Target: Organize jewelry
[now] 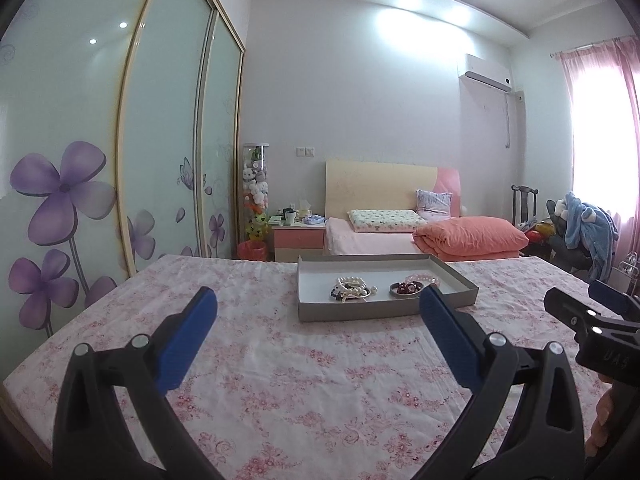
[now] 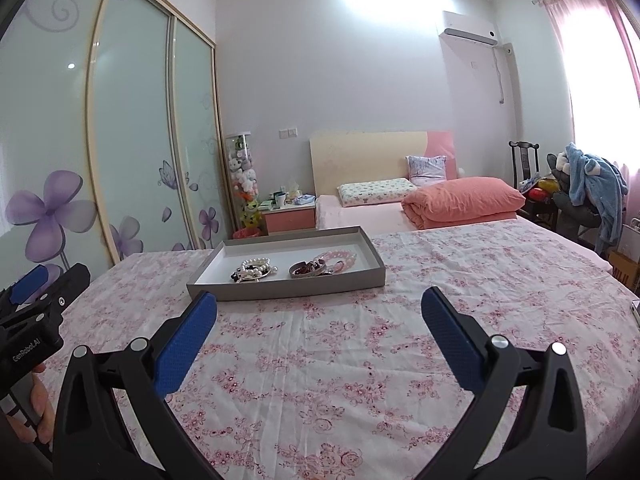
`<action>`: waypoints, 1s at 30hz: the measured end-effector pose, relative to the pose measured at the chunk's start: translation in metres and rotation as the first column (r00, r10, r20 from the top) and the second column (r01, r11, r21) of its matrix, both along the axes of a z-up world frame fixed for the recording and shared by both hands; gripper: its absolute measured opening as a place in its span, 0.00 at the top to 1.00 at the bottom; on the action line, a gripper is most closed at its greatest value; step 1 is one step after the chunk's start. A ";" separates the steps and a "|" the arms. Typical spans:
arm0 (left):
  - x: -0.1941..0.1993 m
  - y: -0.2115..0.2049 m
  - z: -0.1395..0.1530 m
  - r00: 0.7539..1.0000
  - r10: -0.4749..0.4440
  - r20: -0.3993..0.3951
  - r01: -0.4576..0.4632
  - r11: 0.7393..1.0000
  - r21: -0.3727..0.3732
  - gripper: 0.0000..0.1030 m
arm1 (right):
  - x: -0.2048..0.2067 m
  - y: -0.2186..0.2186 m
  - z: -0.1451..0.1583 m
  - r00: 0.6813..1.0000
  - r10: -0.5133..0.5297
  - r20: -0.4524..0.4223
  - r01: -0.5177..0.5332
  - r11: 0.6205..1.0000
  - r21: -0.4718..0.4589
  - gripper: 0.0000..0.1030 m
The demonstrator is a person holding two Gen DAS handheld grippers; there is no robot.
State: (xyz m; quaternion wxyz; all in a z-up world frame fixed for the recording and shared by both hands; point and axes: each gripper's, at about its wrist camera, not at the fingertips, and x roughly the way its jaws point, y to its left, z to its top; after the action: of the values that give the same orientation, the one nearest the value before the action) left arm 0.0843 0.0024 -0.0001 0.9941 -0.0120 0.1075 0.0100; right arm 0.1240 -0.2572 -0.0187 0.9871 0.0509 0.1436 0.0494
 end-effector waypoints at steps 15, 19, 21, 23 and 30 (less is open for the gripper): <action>-0.007 -0.003 0.000 0.999 0.023 0.035 -0.022 1.000 -0.010 0.04 | -0.004 0.000 0.002 0.999 -0.018 0.032 0.018 1.000 -0.011 0.02; -0.007 -0.003 0.000 0.999 0.032 0.033 -0.032 0.999 -0.007 0.04 | -0.004 0.000 0.001 0.999 -0.014 0.029 0.015 1.000 -0.010 0.02; -0.006 -0.004 0.000 0.999 0.030 0.033 -0.030 1.000 -0.005 0.04 | -0.003 0.001 0.000 1.000 -0.014 0.026 0.014 1.000 -0.010 0.02; -0.006 -0.004 0.000 0.999 0.027 0.031 -0.027 1.000 -0.004 0.04 | -0.003 0.001 -0.001 1.000 -0.014 0.024 0.014 1.000 -0.006 0.02; -0.007 -0.004 -0.001 0.999 0.021 0.032 -0.021 1.000 -0.002 0.04 | -0.003 0.001 -0.001 1.000 -0.016 0.023 0.016 1.000 -0.005 0.02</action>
State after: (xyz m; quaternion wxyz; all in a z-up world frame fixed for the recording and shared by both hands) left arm 0.0774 -0.0017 -0.0013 0.9955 -0.0143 0.0916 0.0204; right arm 0.1211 -0.2565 -0.0196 0.9892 0.0488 0.1320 0.0416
